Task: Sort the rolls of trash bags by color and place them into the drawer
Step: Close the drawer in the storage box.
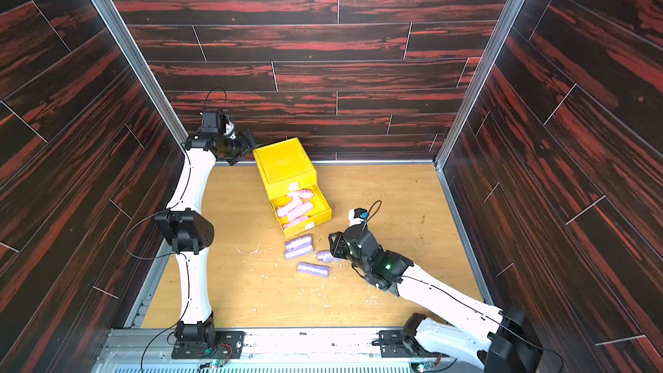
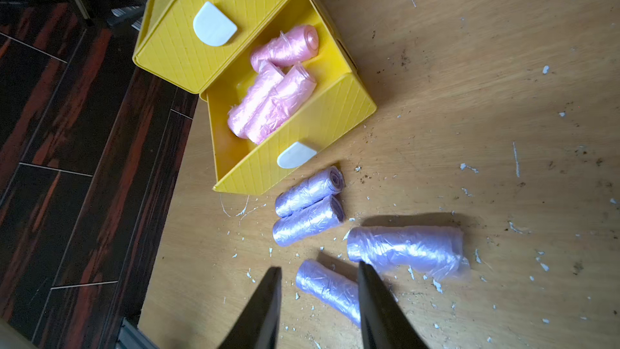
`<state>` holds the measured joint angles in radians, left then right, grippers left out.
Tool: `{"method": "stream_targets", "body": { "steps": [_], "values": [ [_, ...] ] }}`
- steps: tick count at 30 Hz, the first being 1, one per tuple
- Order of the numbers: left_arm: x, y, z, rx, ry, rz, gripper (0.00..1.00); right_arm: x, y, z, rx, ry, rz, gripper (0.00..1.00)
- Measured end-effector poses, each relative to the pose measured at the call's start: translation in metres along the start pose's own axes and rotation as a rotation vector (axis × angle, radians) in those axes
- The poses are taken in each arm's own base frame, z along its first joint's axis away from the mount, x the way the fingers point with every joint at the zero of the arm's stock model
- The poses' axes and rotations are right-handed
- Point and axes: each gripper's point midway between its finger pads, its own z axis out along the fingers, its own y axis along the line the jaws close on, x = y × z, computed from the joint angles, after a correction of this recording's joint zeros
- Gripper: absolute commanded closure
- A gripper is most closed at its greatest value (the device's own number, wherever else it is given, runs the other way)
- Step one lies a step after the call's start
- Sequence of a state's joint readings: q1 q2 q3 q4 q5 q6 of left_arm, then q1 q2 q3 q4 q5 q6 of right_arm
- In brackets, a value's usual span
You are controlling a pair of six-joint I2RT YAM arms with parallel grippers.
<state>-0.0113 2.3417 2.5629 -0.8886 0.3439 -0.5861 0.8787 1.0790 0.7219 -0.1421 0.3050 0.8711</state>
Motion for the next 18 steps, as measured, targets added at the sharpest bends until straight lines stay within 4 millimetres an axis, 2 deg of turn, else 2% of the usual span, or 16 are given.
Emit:
{"method": "stream_targets", "body": {
  "steps": [8, 18],
  "values": [
    [0.013, 0.009, 0.031, 0.035, 0.064, -0.003, 0.12, 0.017, 0.004, 0.01, -0.003, 0.048, -0.024, 0.61],
    [0.015, -0.004, 0.03, 0.119, 0.087, 0.074, 0.22, 0.027, 0.007, 0.02, -0.005, 0.071, -0.029, 0.63]
  ]
}}
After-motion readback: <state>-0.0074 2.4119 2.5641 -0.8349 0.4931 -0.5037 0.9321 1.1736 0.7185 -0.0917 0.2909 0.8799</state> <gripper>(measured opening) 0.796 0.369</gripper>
